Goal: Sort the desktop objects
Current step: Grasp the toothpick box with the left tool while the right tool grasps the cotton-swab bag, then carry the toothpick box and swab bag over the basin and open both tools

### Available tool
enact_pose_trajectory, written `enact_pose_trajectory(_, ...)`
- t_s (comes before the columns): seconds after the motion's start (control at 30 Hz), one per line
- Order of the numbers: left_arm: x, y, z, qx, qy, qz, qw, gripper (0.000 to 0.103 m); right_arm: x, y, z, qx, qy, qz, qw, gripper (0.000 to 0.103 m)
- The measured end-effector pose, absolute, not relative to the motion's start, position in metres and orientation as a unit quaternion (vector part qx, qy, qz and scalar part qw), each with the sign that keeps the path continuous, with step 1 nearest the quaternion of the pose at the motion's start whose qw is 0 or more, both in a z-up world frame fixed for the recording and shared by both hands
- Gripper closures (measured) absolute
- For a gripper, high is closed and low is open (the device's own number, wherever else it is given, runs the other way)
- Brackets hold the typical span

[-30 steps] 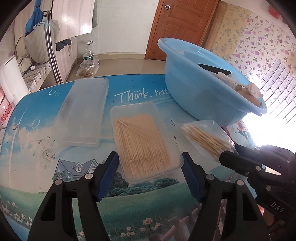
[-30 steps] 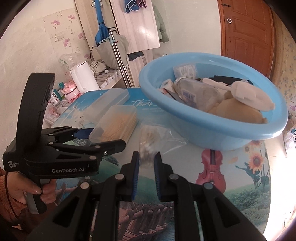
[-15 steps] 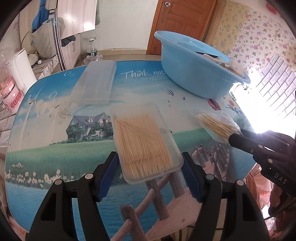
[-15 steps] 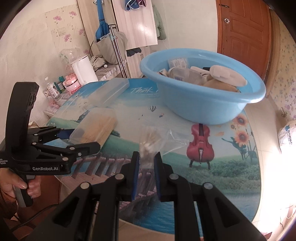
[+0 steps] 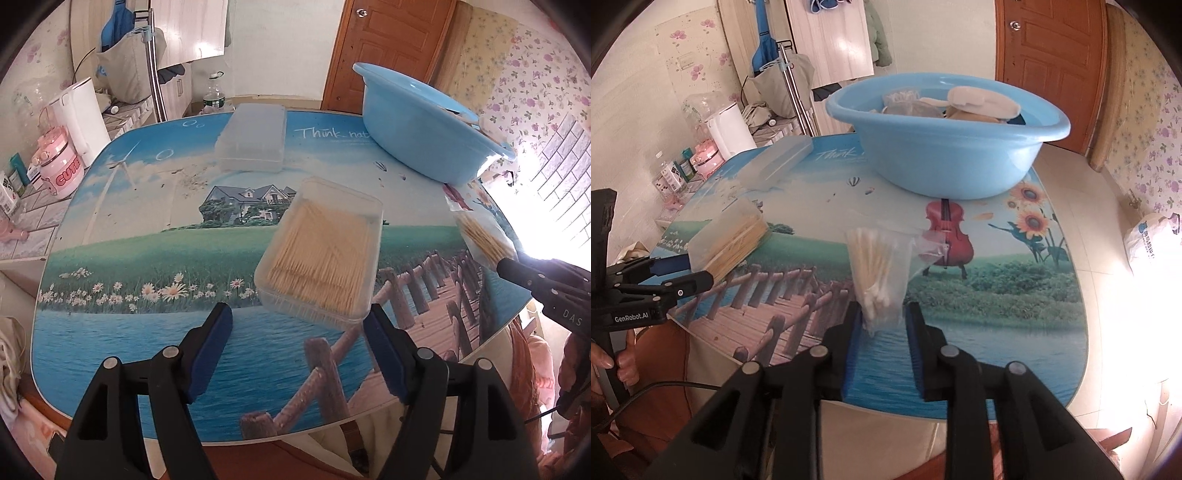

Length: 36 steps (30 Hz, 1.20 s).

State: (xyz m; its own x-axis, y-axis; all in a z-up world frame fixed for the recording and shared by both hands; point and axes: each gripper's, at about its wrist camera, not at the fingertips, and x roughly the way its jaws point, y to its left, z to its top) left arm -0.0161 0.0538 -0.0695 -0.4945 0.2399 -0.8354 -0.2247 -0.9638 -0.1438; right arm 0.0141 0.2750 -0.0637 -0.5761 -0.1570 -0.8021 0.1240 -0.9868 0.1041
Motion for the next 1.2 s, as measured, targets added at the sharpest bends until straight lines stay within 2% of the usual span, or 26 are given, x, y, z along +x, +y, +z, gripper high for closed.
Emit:
enact_pose_trajectory(0.13,-0.021,0.066,-0.070,-0.477,0.018,0.866,0.150,0.023,0.013,0.276,-0.065,0.448,-0.013,-0.891,0.074,0.053)
enact_pose_trajectory(0.43,-0.043,0.087,-0.075,-0.462,0.058,0.868,0.170,0.016,-0.006,0.263,-0.069,0.441,0.010,-0.894,0.082,0.047)
enact_pose_trajectory(0.67,-0.044,0.094,-0.083,-0.425,0.077,0.884,0.180,0.003,-0.018,0.253,-0.081,0.435,0.038,-0.895,0.087,0.044)
enact_pose_trajectory(0.77,-0.041,0.093,-0.084,-0.412,0.074,0.889,0.184,0.002,-0.018,0.255,-0.086,0.425,0.037,-0.901,0.077,0.032)
enact_pose_trajectory(0.83,-0.040,0.092,-0.085,-0.406,0.073,0.892,0.185,0.002,-0.019,0.258,-0.087,0.420,0.030,-0.904,0.071,0.029)
enact_pose_trajectory(0.87,-0.040,0.091,-0.085,-0.403,0.072,0.893,0.186,0.004,-0.020,0.258,-0.088,0.417,0.029,-0.905,0.071,0.028)
enact_pose_trajectory(0.93,-0.037,0.090,-0.083,-0.392,0.071,0.898,0.185,0.019,-0.021,0.259,-0.089,0.413,0.027,-0.908,0.068,0.024)
enact_pose_trajectory(0.97,-0.036,0.089,-0.082,-0.387,0.069,0.901,0.184,0.034,-0.022,0.259,-0.090,0.411,0.026,-0.909,0.067,0.022)
enact_pose_trajectory(1.0,-0.036,0.088,-0.081,-0.385,0.068,0.903,0.181,0.042,-0.022,0.260,-0.090,0.409,0.025,-0.910,0.067,0.021)
enact_pose_trajectory(1.13,-0.035,0.088,-0.080,-0.383,0.068,0.903,0.181,0.043,-0.021,0.261,-0.091,0.404,0.025,-0.912,0.069,0.021)
enact_pose_trajectory(1.17,-0.035,0.089,-0.080,-0.384,0.068,0.903,0.180,0.043,-0.021,0.261,-0.091,0.402,0.026,-0.913,0.071,0.025)
enact_pose_trajectory(1.2,-0.036,0.089,-0.080,-0.385,0.068,0.903,0.180,0.043,-0.021,0.261,-0.089,0.398,0.027,-0.914,0.075,0.044)
